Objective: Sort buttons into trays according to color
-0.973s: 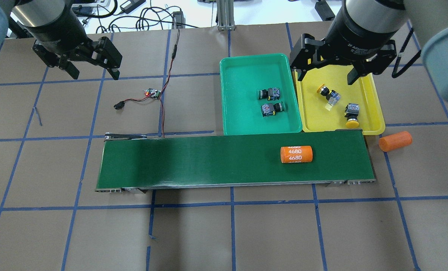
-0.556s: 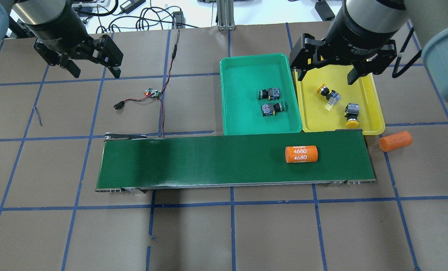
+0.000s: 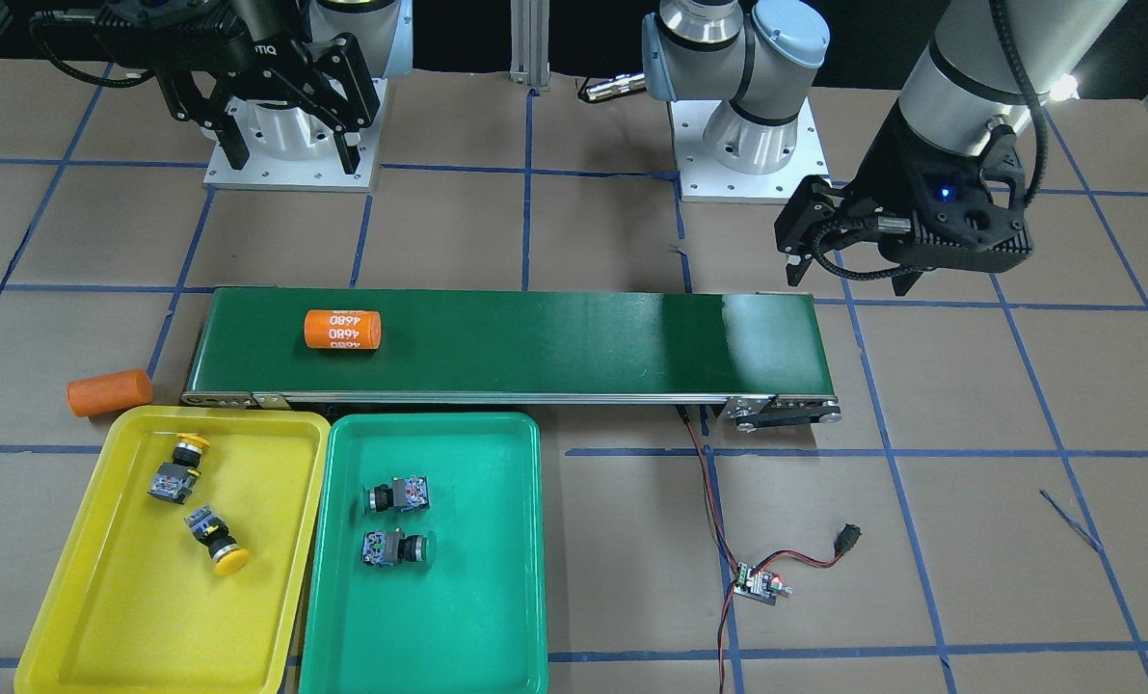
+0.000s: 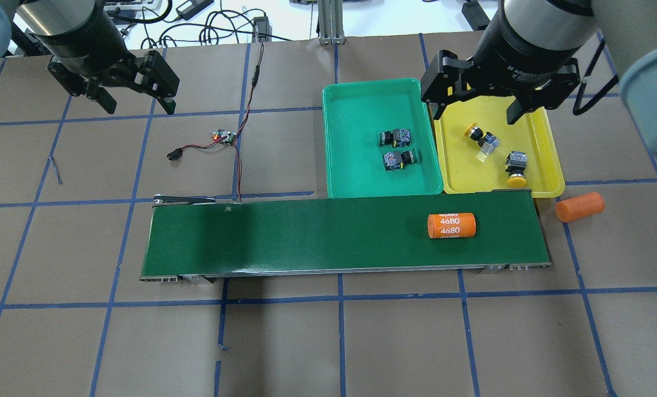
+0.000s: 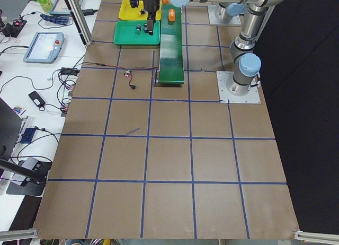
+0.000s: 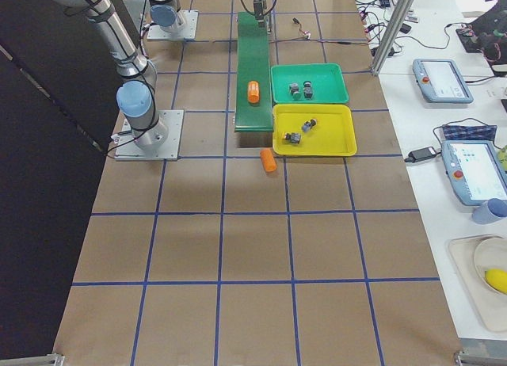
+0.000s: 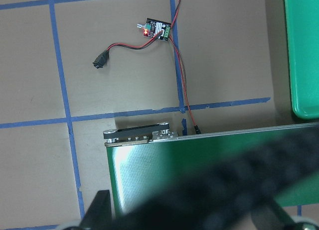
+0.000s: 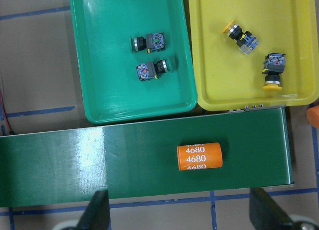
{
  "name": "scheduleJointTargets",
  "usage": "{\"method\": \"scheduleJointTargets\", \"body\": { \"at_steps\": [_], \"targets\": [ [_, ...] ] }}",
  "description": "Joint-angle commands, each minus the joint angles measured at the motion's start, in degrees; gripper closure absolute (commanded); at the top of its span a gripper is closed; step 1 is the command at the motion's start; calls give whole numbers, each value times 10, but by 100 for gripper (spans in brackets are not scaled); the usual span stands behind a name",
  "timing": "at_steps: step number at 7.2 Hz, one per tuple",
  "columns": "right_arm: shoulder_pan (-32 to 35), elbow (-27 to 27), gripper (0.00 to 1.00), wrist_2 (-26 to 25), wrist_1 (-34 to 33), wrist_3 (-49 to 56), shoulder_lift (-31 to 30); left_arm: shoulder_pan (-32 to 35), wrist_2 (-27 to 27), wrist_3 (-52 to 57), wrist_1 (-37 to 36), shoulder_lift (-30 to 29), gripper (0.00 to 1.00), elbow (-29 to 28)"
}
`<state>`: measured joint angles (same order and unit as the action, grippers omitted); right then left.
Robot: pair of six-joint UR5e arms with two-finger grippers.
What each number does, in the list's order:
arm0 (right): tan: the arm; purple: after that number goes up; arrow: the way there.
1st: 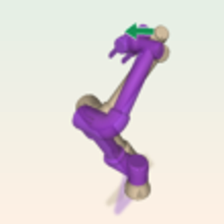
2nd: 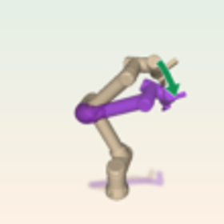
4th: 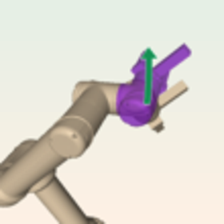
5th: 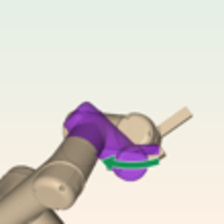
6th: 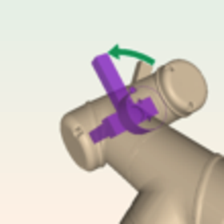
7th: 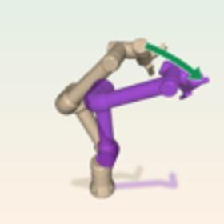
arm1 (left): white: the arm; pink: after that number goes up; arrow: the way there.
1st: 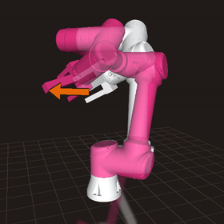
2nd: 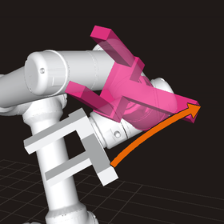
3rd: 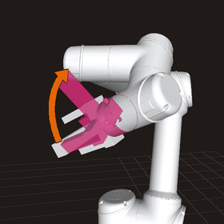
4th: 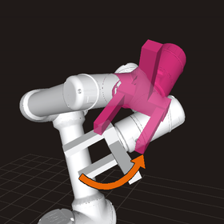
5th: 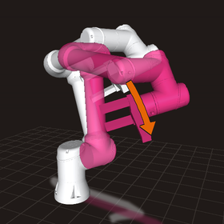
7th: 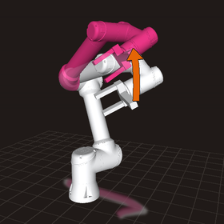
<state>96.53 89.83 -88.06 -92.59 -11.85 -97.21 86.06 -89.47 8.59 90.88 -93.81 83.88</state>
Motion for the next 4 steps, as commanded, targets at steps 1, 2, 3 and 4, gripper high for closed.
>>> {"method": "scheduleJointTargets", "body": {
  "at_steps": [1,2,3,4],
  "targets": [
    [4,1,0,0,0,0,-3,0,0,-1,1,0,0,1],
    [4,1,0,-4,1,0,-3,0,1,-1,1,0,0,1],
    [6,1,0,-4,1,0,-2,0,1,-1,1,-1,0,1],
    [4,1,0,-4,1,0,-2,0,1,-1,1,0,0,1]
  ]
}}
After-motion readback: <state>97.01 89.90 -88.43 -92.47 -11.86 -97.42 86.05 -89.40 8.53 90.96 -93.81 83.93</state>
